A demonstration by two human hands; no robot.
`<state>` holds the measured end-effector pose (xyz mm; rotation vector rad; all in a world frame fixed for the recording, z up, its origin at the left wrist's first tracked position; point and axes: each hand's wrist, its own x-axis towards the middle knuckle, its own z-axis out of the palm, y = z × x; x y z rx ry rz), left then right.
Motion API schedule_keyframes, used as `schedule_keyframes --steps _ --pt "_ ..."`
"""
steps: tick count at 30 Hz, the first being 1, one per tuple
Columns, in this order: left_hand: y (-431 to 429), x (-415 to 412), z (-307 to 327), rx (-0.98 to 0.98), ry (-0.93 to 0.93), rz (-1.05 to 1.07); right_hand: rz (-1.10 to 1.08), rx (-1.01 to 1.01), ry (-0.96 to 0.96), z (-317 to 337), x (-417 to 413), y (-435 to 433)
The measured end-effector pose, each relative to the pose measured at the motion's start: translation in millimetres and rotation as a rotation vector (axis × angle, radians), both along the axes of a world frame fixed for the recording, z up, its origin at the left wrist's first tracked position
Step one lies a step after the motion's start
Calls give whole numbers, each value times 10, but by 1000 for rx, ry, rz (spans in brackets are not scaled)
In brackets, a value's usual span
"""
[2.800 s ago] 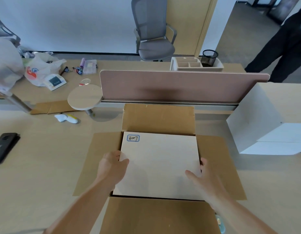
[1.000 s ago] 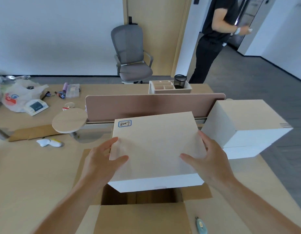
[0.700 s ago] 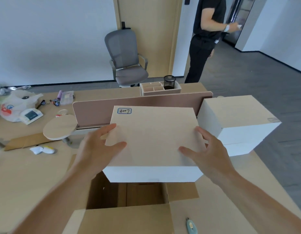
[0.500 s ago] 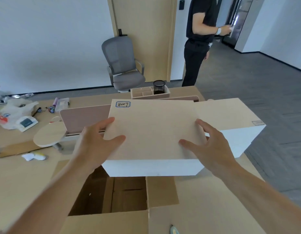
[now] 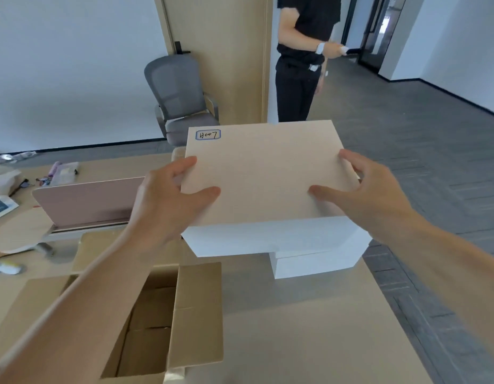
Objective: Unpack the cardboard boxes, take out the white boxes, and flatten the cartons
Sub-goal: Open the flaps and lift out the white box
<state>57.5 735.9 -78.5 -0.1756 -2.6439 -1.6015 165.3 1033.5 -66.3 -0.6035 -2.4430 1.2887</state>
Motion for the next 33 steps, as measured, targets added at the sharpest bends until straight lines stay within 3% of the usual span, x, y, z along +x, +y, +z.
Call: schedule_keyframes --steps 9,19,33 --pt "959 -300 -113 -26 -8 -42 -40 -59 -45 -228 -289 927" --pt "1940 -582 -223 -17 -94 11 65 -102 -80 -396 -874 1986" --pt "2190 -622 -313 -102 -154 60 144 2 -173 -549 -905 2267"
